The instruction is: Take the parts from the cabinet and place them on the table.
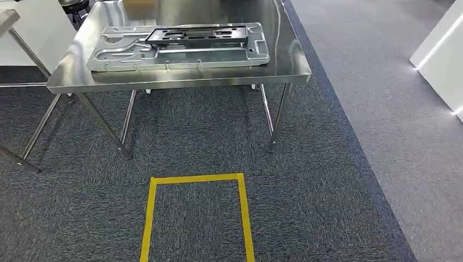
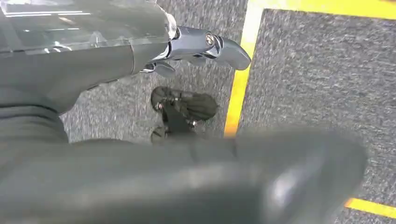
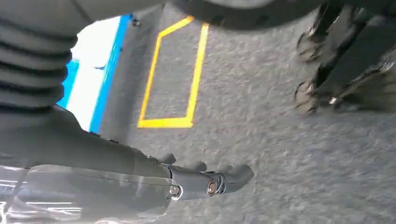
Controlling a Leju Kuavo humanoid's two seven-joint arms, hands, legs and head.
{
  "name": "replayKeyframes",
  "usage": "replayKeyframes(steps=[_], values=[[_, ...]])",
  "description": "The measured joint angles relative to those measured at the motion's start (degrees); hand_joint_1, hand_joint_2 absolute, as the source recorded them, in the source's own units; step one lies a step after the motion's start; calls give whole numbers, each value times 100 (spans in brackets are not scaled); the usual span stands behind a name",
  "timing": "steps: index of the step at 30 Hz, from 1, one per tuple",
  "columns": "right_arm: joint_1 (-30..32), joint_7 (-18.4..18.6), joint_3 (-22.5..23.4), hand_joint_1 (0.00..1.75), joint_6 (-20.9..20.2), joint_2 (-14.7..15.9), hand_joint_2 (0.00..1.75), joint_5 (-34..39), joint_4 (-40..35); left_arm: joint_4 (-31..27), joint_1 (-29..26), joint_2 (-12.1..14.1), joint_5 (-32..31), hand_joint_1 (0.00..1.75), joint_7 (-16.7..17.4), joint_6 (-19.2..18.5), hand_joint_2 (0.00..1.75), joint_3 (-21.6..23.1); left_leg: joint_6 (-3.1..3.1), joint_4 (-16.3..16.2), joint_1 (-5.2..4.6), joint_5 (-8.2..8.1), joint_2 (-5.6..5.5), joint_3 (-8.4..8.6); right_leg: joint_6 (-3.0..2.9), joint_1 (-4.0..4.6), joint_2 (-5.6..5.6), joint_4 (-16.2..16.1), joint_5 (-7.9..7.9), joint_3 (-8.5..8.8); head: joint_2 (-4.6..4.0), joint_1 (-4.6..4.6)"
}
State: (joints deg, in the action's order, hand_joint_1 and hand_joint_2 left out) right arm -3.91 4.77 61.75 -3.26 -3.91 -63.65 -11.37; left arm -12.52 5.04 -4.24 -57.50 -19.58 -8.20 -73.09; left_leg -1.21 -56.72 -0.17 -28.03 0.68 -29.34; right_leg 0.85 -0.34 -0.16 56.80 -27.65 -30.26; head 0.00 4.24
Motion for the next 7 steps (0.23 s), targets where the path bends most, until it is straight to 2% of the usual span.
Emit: replayKeyframes(steps=[1,2,3,4,7], values=[[-4,13,7,0,9,2,175,0,0,0,0,-2,7,0,9,0,175,-2,10,5,5,-2,0,-1,-13,5,0,3,1,-2,0,0],[-8,17,13,0,7,2,0,2,0,0,2,-2,15,0,9,0,175,-2,18,8,10,1,1,-4,-24,9,1,4,0,-2,0,0],[-12,22,20,0,7,2,175,4,0,0,9,-2,20,0,9,0,175,-4,23,9,14,1,1,-3,-28,13,1,6,-2,-1,0,0],[-14,22,26,0,7,2,175,7,0,0,16,-2,31,0,9,2,175,-4,43,9,17,3,1,-3,-30,14,0,11,-3,-1,0,0],[-21,-31,44,0,9,2,175,9,0,0,16,-2,70,0,-9,6,175,-15,53,11,18,7,0,-3,-33,15,-1,16,-3,-2,0,0]])
